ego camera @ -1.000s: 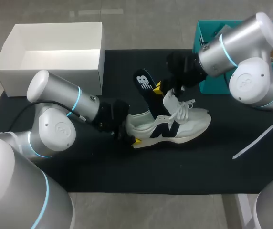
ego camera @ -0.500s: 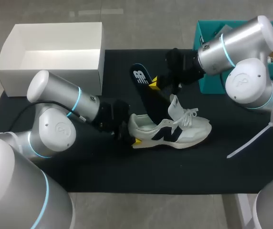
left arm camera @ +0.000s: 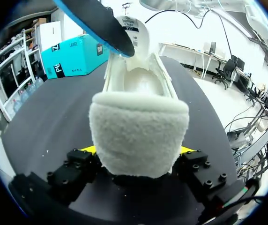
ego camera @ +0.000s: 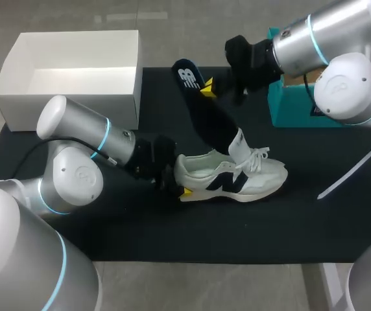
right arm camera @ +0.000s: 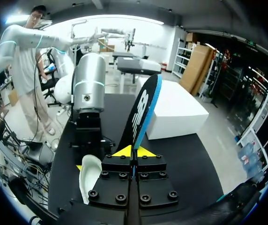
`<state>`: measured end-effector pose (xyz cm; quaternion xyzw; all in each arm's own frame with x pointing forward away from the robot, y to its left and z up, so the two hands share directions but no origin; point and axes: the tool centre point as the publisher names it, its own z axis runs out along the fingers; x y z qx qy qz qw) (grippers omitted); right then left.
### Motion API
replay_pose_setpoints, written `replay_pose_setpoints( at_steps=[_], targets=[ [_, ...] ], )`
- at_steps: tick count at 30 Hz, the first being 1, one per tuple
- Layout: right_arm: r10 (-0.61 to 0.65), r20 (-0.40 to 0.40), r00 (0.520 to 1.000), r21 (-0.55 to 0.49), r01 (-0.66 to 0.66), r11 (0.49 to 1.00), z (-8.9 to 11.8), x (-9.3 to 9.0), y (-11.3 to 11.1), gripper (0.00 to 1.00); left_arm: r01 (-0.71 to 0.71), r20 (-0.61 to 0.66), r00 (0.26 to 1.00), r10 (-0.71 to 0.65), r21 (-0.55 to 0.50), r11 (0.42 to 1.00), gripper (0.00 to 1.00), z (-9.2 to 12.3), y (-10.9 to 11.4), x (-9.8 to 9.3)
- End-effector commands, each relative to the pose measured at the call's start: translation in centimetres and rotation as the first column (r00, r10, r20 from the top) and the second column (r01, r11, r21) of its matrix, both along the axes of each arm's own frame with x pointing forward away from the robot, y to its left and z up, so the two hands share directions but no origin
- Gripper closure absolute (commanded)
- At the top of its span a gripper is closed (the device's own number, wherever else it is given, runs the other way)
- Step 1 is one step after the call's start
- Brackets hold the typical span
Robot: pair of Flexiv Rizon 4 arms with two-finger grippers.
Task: Take the shoe out of the shoebox, open the shoe tongue, remove and reinsert the insole, then place the shoe into the shoebox
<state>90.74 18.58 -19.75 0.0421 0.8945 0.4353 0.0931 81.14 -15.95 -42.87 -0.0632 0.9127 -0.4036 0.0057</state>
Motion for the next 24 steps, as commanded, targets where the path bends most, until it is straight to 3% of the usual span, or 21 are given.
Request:
replay_pose_setpoints(
  at_steps=[1, 4, 24],
  targets=[
    [-0.007, 0.020, 1.000, -0.006, 0.007, 1.000, 2.9, -1.5, -1.5, 1.00, -0.001, 0.001, 1.000, 0.001, 0.001, 1.000, 1.00, -0.2, 0.0, -0.1],
    [-0.002, 0.032, 0.999, -0.018, 0.002, 1.000, 4.1, -2.0, -1.7, 1.00, -0.001, 0.001, 1.000, 0.001, 0.001, 1.000, 1.00, -0.2, 0.0, -0.1],
    [-0.002, 0.032, 0.999, -0.018, 0.002, 1.000, 4.1, -2.0, -1.7, 1.00, -0.001, 0.001, 1.000, 0.001, 0.001, 1.000, 1.00, -0.2, 0.0, -0.1]
  ],
)
